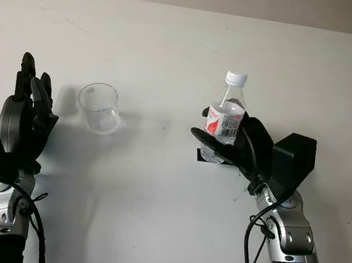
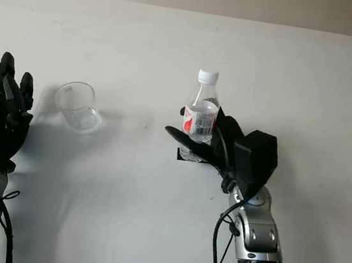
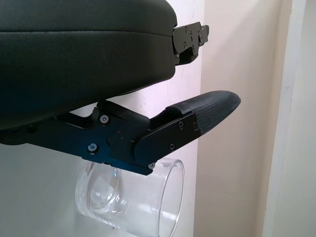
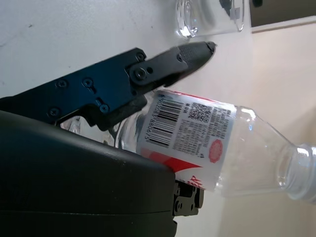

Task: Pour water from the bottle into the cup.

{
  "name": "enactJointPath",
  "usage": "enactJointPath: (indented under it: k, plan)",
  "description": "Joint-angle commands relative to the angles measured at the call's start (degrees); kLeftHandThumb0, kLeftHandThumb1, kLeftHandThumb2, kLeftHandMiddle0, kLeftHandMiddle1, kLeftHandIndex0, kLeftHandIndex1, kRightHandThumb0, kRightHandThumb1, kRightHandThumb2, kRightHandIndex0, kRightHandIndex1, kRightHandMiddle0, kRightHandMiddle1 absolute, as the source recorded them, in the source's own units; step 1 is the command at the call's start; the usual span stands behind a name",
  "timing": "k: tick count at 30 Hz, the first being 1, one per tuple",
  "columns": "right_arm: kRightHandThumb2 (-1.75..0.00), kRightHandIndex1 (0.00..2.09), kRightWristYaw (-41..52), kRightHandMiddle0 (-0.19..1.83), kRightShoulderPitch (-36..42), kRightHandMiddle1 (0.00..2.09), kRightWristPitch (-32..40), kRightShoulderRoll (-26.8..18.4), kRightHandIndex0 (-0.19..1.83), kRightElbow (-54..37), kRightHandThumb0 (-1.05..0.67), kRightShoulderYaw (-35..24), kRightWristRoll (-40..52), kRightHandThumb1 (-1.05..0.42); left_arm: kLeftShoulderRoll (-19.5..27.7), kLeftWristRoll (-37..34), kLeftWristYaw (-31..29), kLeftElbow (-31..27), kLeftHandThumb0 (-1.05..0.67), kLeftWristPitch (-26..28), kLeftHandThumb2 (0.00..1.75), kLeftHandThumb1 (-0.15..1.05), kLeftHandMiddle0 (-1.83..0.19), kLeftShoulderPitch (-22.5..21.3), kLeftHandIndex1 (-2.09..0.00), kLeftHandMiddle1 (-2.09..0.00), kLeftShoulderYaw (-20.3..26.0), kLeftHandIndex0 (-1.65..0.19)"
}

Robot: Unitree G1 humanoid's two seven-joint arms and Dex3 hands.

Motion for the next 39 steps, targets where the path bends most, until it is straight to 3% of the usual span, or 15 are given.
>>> enactJointPath:
  k: [1,6,15,17,19,21,22,23,26,39]
  plan:
    - [-0.09,2.09,1.38,-0.04,1.09,2.09,-3.86,0.26,-0.15,1.96,-0.67,-0.42,0.89,-1.05,0.44,-0.39,-0.17,-0.19,-0.65,-0.03,0.86,1.05,0.12,0.10,-0.03,-0.05,0.49,0.19]
    - [-0.06,2.09,3.98,-0.06,1.44,2.09,-9.48,0.25,-0.19,3.80,-0.69,-0.60,2.17,-1.03,0.50,-0.11,0.22,-0.54,-0.67,0.29,0.86,1.05,0.12,0.19,-0.03,-0.05,0.33,0.19]
    - [-0.05,1.63,5.57,-0.16,1.69,2.09,-16.42,-0.77,-0.19,5.30,-0.70,-0.21,0.35,-1.04,0.55,-0.23,0.01,-0.31,-0.67,0.23,0.86,1.05,0.12,0.06,-0.02,-0.05,0.39,0.19]
    - [-0.05,1.47,5.65,-0.19,1.59,1.87,-16.75,-0.95,-0.19,5.52,-0.71,-0.21,0.09,-1.02,0.53,-0.20,-0.09,-0.20,-0.66,-0.03,0.86,1.05,0.12,0.08,-0.02,-0.05,0.39,0.19]
    - [-0.05,0.90,5.63,-0.14,1.52,1.14,-16.63,-1.28,-0.12,5.47,-0.74,-0.09,-0.48,-0.99,0.45,-0.19,-0.06,0.04,-0.66,-0.27,0.87,1.05,0.12,-0.01,-0.02,-0.05,0.44,0.19]
    - [-0.05,0.43,6.14,-0.10,1.27,0.64,-16.20,-2.04,-0.05,5.29,-0.77,0.23,-1.11,-0.98,0.51,-0.31,-0.32,0.28,-0.66,-0.47,0.86,1.05,0.12,-0.04,-0.02,-0.06,0.49,0.19]
    - [-0.05,0.18,6.50,-0.15,1.14,0.34,-15.90,-2.48,-0.13,5.14,-0.82,0.37,-1.36,-0.96,0.54,-0.33,-0.42,0.33,-0.66,-0.54,0.87,1.05,0.12,-0.04,-0.02,-0.05,0.49,0.19]
    - [-0.05,0.09,6.74,-0.17,1.07,0.18,-15.67,-2.75,-0.16,5.02,-0.84,0.44,-1.50,-0.95,0.56,-0.33,-0.49,0.37,-0.66,-0.60,0.87,1.05,0.12,-0.05,-0.02,-0.05,0.49,0.19]
    - [-0.05,0.01,6.74,-0.19,0.77,0.02,-15.15,-3.61,-0.19,4.86,-0.91,0.61,-2.46,-0.94,0.50,-0.38,-0.28,0.12,-0.66,-0.19,0.86,1.05,0.12,-0.05,-0.02,-0.05,0.47,0.19]
    - [-0.06,0.00,2.78,-0.19,-1.61,0.00,-13.48,-2.98,-0.19,8.30,-0.99,-0.82,-2.95,-0.95,0.49,-0.47,-0.23,0.29,-0.64,-0.43,0.88,1.05,0.11,-0.11,-0.02,-0.06,0.53,0.19]
